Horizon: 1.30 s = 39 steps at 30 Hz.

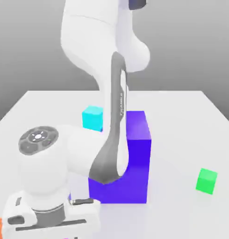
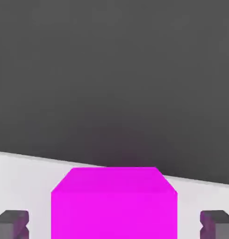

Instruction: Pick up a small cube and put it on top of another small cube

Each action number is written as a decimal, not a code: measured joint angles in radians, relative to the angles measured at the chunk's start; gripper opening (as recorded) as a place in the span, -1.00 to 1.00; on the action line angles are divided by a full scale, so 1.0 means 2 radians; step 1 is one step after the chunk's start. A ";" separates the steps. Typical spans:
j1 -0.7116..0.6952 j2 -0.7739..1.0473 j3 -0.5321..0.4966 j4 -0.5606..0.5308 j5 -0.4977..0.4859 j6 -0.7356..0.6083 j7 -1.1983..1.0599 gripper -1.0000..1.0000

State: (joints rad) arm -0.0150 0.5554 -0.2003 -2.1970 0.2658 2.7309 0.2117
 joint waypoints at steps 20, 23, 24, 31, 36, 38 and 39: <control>0.179 -0.175 0.042 -0.118 -0.103 -0.053 0.141 -1.00; 0.213 -0.201 0.069 -0.145 -0.117 -0.051 0.168 -1.00; 0.224 -0.209 0.078 -0.154 -0.121 -0.050 0.176 -1.00; 0.326 -0.270 0.139 -0.216 -0.132 -0.044 0.224 -1.00; 0.345 -0.219 0.135 -0.225 -0.142 0.017 0.239 -1.00; 0.347 -0.188 0.130 -0.224 -0.149 0.046 0.244 1.00; 0.347 -0.188 0.130 -0.224 -0.150 0.046 0.244 1.00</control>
State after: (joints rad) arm 0.6780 0.1787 0.0603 -2.6450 -0.0332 2.8233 0.7005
